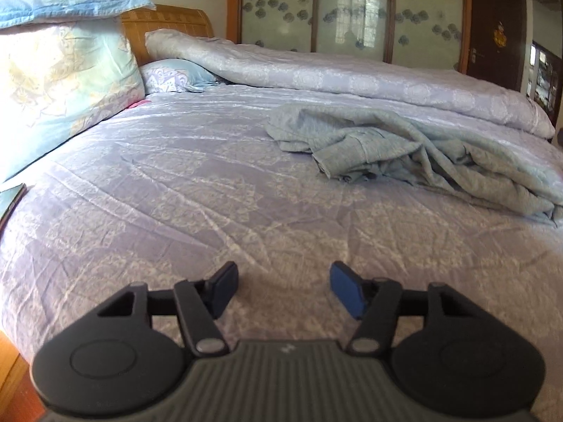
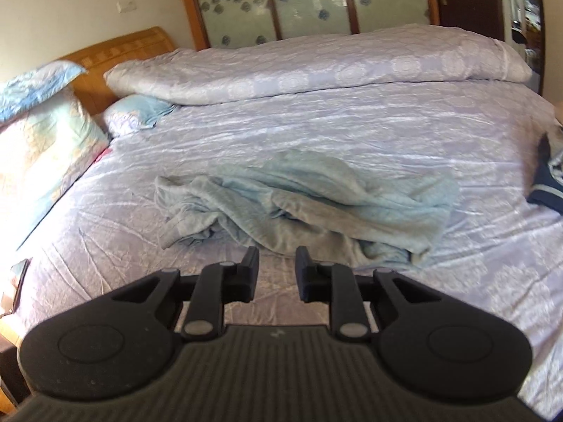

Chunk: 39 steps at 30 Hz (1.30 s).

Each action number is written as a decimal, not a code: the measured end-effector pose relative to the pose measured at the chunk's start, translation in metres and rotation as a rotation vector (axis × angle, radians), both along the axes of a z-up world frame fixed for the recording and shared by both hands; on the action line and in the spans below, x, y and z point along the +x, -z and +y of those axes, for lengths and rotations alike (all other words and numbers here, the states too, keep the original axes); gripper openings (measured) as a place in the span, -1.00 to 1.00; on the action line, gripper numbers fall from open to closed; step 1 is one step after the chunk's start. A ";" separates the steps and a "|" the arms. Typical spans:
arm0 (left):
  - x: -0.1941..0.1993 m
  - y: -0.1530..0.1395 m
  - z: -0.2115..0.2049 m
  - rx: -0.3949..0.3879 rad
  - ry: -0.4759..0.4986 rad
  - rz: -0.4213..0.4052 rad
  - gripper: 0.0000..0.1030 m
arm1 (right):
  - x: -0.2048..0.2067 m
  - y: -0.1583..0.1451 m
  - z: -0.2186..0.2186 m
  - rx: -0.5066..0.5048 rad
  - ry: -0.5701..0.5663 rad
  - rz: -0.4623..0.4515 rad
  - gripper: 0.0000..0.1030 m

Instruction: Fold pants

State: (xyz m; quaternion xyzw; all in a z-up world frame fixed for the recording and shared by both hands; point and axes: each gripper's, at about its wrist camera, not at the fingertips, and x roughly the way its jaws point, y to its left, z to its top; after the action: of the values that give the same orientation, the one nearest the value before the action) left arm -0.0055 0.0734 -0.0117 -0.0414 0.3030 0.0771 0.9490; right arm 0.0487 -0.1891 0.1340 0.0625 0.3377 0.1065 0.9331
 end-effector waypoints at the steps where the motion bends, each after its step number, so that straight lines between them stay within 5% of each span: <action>1: 0.002 0.000 0.002 -0.008 -0.009 -0.005 0.05 | 0.005 0.001 0.004 -0.006 -0.009 0.005 -0.53; 10: 0.012 0.007 -0.002 0.016 0.019 -0.027 0.05 | 0.067 -0.010 0.002 0.010 0.013 0.037 -0.48; 18: 0.013 0.011 -0.002 0.016 0.044 -0.034 0.13 | 0.163 -0.012 -0.017 0.075 0.059 0.119 -0.46; 22: 0.015 0.011 -0.001 0.012 0.050 -0.036 0.17 | 0.205 -0.003 -0.018 0.098 0.068 0.166 -0.12; 35: 0.018 0.012 -0.003 0.011 0.070 -0.035 0.29 | 0.294 0.040 0.033 -0.098 -0.056 0.229 0.21; 39: 0.019 0.013 -0.003 0.009 0.079 -0.036 0.31 | 0.317 0.059 0.027 -0.166 -0.006 0.245 0.56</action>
State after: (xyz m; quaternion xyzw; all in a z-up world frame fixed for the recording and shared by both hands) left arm 0.0137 0.0709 -0.0249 -0.0267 0.2867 0.0403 0.9568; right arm 0.3657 -0.1623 0.0750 -0.0035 0.4569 0.0723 0.8866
